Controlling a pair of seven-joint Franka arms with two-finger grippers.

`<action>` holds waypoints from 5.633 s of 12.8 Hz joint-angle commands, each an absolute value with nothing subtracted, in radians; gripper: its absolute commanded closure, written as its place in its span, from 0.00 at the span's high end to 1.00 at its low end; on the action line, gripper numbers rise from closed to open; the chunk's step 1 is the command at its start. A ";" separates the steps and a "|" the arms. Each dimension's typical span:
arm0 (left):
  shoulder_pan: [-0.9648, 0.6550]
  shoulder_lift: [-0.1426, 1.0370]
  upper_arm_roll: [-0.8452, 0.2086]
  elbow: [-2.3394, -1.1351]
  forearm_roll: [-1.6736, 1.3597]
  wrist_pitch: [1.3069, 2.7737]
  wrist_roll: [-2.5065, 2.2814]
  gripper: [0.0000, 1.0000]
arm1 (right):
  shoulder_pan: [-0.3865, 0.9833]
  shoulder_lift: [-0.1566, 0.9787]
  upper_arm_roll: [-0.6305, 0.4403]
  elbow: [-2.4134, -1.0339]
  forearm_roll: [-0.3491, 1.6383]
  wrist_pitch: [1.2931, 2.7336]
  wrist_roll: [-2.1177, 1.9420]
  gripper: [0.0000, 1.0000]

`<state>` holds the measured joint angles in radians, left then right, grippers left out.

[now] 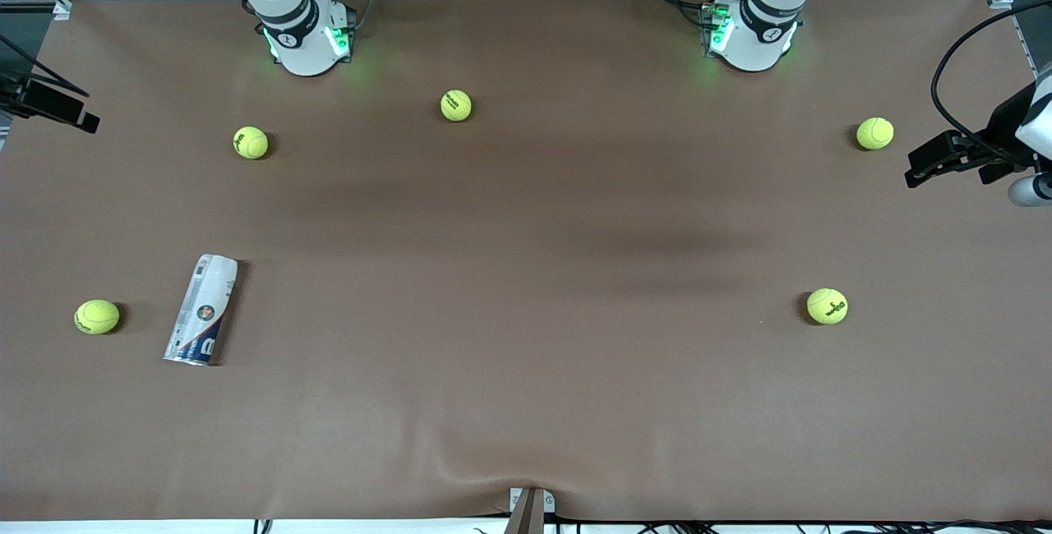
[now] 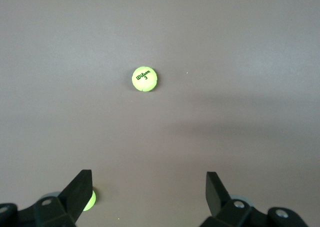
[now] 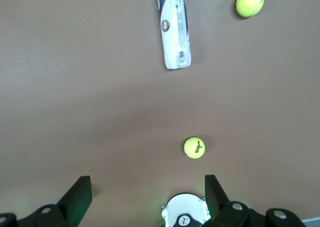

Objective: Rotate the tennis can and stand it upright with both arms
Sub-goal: 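Reach the right gripper down toward the lying tennis can, then close the right gripper around the tennis can body, then lift and carry the can with the right gripper toward table center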

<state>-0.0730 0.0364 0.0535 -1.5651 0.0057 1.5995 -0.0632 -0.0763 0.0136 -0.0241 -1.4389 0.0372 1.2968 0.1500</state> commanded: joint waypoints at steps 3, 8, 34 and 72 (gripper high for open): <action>-0.071 0.032 0.051 -1.557 -0.003 1.583 -0.049 1.00 | -0.034 -0.015 -0.002 -1.468 0.003 1.336 0.117 1.00; -0.071 0.032 0.051 -1.555 -0.003 1.582 -0.049 1.00 | -0.029 -0.005 -0.002 -1.471 0.003 1.336 0.117 1.00; -0.067 0.040 0.049 -1.555 -0.009 1.582 -0.018 1.00 | -0.155 0.733 -0.008 -1.471 0.024 2.006 -0.046 1.00; -0.071 0.041 0.049 -1.557 -0.009 1.580 -0.012 1.00 | -0.166 0.770 -0.009 -1.477 0.008 1.994 -0.278 0.72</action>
